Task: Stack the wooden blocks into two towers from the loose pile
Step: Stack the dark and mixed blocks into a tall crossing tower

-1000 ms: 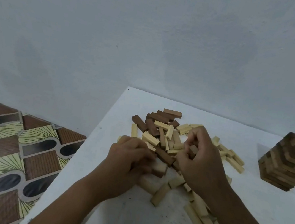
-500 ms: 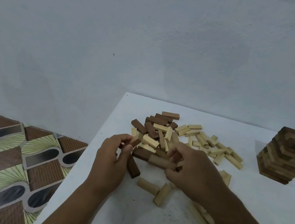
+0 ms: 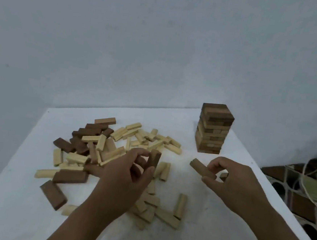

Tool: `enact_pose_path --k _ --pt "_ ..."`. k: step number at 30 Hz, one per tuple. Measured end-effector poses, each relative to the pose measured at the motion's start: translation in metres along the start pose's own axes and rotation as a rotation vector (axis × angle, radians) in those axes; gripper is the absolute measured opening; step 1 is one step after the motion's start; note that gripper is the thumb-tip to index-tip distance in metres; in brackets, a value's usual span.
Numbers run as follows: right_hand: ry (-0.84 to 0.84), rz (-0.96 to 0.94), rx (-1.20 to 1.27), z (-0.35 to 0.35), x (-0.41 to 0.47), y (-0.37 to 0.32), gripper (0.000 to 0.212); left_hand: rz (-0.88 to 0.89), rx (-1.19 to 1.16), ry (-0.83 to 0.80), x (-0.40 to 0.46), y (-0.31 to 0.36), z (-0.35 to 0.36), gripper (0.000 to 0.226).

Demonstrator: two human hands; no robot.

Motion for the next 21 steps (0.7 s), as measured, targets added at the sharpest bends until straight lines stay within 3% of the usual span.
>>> enact_pose_path --k 5,8,12,19,21 --pt "-0.086 0.003 -0.037 0.000 -0.010 0.035 0.027 0.014 -0.018 -0.196 0.006 0.038 0.077 0.034" --pt "-0.038 0.060 0.124 -0.012 -0.006 0.045 0.037 0.059 0.069 -0.256 0.007 0.051 0.110 0.019" --pt "-0.017 -0.056 0.042 -0.020 0.001 0.043 0.043 0.067 0.244 -0.277 0.009 0.048 0.131 0.020" --pt "-0.045 -0.223 0.051 0.003 0.012 0.056 0.022 0.106 0.267 -0.348 0.010 0.046 0.138 0.024" --pt "0.006 -0.250 0.040 0.005 0.012 0.064 0.025 0.149 0.300 -0.365 0.011 0.044 0.139 0.028"
Point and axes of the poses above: each hand's wrist, its own x-axis towards the middle knuckle, its own z-axis out of the palm, y = z × x, the point moved 9 cm from there along x, towards the middle knuckle, and after that the axes turned 9 degrees about y, right-handed, at the moved point
